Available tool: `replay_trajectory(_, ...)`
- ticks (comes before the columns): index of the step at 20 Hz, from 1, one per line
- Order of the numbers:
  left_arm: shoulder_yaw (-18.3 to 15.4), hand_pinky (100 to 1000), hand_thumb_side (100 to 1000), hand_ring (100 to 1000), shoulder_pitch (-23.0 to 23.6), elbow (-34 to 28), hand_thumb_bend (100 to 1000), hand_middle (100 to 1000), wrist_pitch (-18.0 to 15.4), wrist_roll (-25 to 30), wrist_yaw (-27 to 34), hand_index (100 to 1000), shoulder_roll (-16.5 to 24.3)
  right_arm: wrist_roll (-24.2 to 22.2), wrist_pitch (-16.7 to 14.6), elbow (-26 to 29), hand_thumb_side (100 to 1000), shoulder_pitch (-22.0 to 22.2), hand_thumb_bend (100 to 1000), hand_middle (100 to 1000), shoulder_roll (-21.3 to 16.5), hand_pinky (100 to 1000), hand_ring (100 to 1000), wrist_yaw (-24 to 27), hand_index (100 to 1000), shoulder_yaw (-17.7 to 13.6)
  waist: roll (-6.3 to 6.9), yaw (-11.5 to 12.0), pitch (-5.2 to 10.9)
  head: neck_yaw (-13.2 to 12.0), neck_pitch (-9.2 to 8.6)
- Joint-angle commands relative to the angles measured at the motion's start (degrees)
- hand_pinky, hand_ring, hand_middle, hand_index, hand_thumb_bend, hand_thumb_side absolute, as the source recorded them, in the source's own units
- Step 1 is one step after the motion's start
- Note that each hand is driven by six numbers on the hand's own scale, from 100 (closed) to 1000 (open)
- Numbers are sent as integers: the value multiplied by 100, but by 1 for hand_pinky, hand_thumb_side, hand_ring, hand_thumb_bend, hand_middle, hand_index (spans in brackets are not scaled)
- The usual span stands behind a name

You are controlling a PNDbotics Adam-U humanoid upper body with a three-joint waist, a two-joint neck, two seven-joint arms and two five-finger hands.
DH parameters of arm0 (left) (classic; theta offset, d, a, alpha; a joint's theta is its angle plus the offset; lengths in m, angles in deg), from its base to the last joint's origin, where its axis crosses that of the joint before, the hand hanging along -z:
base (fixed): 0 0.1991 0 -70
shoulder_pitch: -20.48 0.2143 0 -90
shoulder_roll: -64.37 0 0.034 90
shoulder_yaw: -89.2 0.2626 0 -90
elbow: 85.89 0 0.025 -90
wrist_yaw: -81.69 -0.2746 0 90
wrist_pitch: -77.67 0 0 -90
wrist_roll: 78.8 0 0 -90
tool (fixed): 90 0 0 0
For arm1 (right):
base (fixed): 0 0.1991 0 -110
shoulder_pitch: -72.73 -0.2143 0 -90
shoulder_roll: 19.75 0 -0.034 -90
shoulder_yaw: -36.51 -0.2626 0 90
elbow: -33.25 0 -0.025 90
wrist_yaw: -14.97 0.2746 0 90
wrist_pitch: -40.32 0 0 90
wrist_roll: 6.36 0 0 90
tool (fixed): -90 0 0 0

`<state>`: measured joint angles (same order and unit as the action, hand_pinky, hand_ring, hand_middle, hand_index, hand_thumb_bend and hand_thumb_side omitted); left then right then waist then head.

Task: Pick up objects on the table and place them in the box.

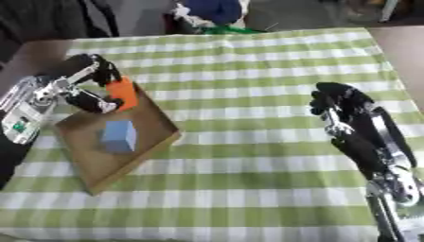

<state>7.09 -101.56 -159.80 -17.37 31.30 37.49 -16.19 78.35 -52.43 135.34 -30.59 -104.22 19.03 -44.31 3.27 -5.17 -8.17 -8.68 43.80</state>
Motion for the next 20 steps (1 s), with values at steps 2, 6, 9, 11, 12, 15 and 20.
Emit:
replay_trajectory(2, -131, 631, 221, 558, 15, -95, 411, 523, -4, 3, -100, 718, 82, 10, -17, 60, 462, -55, 100, 568, -95, 734, 842, -23, 790, -45, -2, 0, 64, 5, -12)
replay_trajectory(6, -239, 635, 366, 582, 106, -230, 581, 581, -9, 14, -76, 750, 67, 19, -17, 60, 462, -52, 100, 568, -89, 734, 842, -22, 790, -52, -8, -1, 65, 12, -18)
replay_trajectory(9, -364, 631, 410, 587, 178, -402, 626, 589, 42, -17, -31, 758, 61, 25, -18, 61, 462, -49, 100, 568, -91, 734, 842, -23, 791, -61, -15, -5, 63, 13, -23)
replay_trajectory(11, -509, 602, 464, 586, 232, -600, 659, 585, 112, -139, 81, 757, 34, 31, -19, 63, 462, -48, 100, 568, -87, 733, 842, -22, 791, -66, -23, -2, 58, 28, -27)
replay_trajectory(12, -581, 587, 476, 585, 259, -720, 649, 578, 155, -228, 179, 751, 15, 33, -19, 65, 462, -48, 100, 568, -85, 734, 842, -21, 791, -68, -27, 1, 56, 31, -29)
replay_trajectory(15, -781, 545, 531, 583, 354, -1169, 537, 566, 202, -629, 697, 744, -73, 39, -21, 72, 461, -53, 100, 568, -82, 733, 842, -19, 791, -75, -45, 13, 43, 34, -39)
replay_trajectory(20, -1023, 479, 517, 557, 546, -1970, 319, 536, 111, -1627, 1995, 720, -381, 49, -22, 84, 460, -60, 100, 568, -71, 734, 842, -14, 790, -83, -77, 46, 21, 26, -50)
